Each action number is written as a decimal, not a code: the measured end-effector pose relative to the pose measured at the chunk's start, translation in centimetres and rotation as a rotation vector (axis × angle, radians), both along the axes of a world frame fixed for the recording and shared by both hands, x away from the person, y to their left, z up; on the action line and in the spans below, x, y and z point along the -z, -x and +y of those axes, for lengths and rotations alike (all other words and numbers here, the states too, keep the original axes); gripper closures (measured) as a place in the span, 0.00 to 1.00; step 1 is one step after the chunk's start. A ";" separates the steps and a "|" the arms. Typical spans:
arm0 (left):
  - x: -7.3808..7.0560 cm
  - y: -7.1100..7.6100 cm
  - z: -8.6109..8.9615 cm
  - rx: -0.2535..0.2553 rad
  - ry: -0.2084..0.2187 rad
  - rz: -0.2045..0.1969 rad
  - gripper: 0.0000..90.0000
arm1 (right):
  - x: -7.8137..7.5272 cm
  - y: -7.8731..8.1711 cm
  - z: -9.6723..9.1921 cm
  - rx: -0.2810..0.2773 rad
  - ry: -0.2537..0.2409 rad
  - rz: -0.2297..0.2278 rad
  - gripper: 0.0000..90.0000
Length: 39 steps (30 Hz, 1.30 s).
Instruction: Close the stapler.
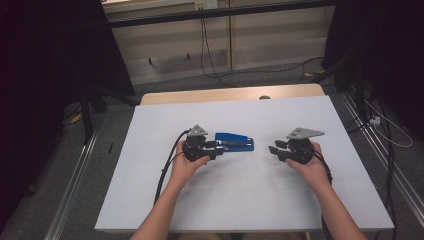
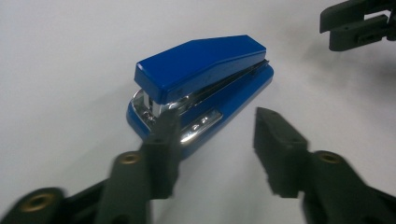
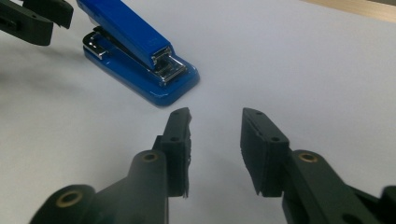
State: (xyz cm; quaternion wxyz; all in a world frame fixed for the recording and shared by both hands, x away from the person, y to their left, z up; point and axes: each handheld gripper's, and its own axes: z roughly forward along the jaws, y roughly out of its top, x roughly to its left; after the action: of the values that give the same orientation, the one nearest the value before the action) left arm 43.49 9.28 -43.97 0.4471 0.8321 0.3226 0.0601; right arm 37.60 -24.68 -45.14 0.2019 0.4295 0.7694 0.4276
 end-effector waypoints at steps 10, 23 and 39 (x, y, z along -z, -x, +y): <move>-1.0 1.6 3.3 -0.040 0.016 -0.016 0.26 | -0.8 2.0 0.1 0.023 -0.038 -0.017 0.37; -1.5 4.1 7.5 -0.077 0.018 -0.050 0.14 | -0.5 5.0 -0.1 0.007 -0.007 -0.013 0.24; -1.5 6.4 11.5 -0.133 0.036 -0.067 0.12 | -0.2 7.5 -1.3 0.012 -0.020 -0.025 0.20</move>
State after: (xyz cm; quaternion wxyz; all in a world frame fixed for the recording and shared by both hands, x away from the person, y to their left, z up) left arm 37.11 20.74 -42.52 0.4677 0.7980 0.3633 0.1117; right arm 30.08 -25.98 -44.89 0.2096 0.4306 0.7599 0.4396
